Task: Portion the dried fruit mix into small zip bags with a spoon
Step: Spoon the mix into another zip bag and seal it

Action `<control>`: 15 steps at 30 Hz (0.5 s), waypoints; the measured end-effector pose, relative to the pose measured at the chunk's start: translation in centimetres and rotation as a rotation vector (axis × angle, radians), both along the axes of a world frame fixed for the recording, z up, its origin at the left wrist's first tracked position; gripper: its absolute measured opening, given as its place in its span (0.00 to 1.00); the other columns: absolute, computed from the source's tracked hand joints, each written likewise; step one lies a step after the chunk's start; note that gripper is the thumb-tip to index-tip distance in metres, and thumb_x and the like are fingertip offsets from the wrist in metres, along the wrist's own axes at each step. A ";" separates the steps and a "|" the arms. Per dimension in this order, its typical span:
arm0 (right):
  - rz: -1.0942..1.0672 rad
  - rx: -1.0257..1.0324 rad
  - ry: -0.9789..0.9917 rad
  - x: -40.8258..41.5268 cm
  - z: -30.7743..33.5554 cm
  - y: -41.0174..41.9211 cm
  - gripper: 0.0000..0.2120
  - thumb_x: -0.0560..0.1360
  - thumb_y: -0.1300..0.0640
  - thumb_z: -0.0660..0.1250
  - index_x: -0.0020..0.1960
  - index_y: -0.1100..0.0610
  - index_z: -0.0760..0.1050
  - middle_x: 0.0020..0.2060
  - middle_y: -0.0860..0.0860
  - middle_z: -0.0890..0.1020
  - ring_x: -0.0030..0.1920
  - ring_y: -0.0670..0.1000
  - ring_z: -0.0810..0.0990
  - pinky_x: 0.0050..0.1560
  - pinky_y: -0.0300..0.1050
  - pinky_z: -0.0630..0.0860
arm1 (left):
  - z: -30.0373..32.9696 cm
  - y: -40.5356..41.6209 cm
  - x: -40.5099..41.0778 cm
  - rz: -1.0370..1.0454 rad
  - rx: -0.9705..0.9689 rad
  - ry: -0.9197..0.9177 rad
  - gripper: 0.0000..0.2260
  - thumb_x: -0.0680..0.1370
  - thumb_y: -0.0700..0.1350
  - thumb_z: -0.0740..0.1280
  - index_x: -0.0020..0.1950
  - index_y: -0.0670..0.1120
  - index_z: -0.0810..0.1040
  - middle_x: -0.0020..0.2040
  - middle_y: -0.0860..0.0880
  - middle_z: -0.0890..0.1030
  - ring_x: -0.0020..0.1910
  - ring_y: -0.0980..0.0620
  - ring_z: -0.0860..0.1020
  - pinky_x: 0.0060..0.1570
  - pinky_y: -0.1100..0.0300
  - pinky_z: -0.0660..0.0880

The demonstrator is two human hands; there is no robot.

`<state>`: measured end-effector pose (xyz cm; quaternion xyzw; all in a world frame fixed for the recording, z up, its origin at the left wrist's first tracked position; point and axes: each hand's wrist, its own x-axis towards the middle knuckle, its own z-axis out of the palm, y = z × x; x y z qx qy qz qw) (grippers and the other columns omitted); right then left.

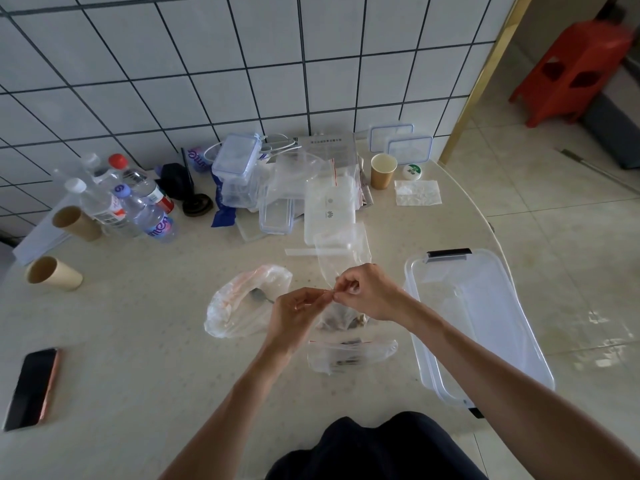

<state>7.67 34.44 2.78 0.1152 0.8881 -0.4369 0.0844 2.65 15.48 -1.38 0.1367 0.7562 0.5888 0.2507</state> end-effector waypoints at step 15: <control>0.010 0.096 0.005 1.3 0.2 3.3 0.05 0.76 0.58 0.77 0.46 0.59 0.85 0.42 0.43 0.84 0.41 0.32 0.81 0.42 0.26 0.71 | -0.5 -1.1 -0.5 0.071 0.035 -0.087 0.08 0.79 0.52 0.72 0.47 0.49 0.87 0.46 0.51 0.88 0.46 0.58 0.84 0.51 0.60 0.77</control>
